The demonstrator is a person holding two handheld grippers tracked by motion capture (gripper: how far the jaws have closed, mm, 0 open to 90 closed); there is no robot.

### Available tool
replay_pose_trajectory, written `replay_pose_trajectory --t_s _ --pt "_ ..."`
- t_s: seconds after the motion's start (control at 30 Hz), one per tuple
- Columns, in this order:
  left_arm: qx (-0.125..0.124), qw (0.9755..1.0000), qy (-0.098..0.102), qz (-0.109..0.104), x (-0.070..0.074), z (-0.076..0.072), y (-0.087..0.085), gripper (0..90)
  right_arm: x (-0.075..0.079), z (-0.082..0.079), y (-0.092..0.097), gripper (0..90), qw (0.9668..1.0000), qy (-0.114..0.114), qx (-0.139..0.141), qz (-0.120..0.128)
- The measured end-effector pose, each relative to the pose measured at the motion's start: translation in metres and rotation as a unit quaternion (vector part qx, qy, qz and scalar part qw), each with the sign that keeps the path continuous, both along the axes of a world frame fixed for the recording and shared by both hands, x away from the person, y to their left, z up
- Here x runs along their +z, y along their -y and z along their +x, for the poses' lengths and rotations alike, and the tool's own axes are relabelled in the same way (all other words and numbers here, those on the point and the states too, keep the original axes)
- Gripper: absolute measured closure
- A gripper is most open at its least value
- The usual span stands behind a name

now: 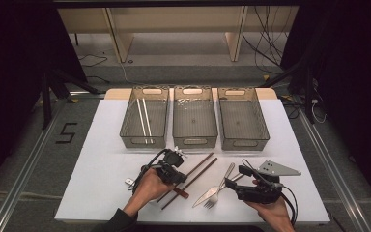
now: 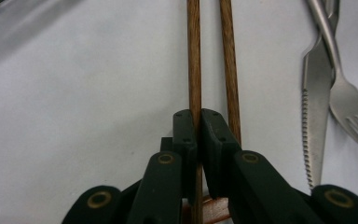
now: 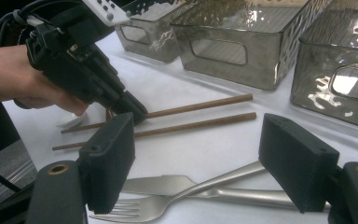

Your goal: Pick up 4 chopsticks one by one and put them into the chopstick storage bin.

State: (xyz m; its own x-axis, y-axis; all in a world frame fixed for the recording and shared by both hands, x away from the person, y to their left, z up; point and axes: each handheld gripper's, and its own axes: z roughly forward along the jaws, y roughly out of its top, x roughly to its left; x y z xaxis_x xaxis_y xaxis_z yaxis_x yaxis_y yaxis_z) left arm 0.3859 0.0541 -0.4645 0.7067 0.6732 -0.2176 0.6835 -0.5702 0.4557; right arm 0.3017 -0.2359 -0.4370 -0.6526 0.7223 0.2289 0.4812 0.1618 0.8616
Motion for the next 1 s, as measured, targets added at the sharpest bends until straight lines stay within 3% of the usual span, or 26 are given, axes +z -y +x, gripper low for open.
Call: replay_pose_trajectory --t_s 0.4,0.7,1.0 --pt "0.001 0.9989 0.022 -0.042 0.02 -0.002 -0.003 84.3 0.0 0.0 0.0 27.6 1.0 0.002 0.001 0.0" --pt "-0.001 0.9963 0.049 -0.071 0.04 -0.005 -0.007 84.3 0.0 0.0 0.0 27.6 1.0 0.002 0.001 0.001" --pt "0.017 0.9931 0.071 -0.092 0.053 -0.001 -0.02 84.3 0.001 -0.001 0.001 27.6 1.0 0.005 -0.001 0.002"
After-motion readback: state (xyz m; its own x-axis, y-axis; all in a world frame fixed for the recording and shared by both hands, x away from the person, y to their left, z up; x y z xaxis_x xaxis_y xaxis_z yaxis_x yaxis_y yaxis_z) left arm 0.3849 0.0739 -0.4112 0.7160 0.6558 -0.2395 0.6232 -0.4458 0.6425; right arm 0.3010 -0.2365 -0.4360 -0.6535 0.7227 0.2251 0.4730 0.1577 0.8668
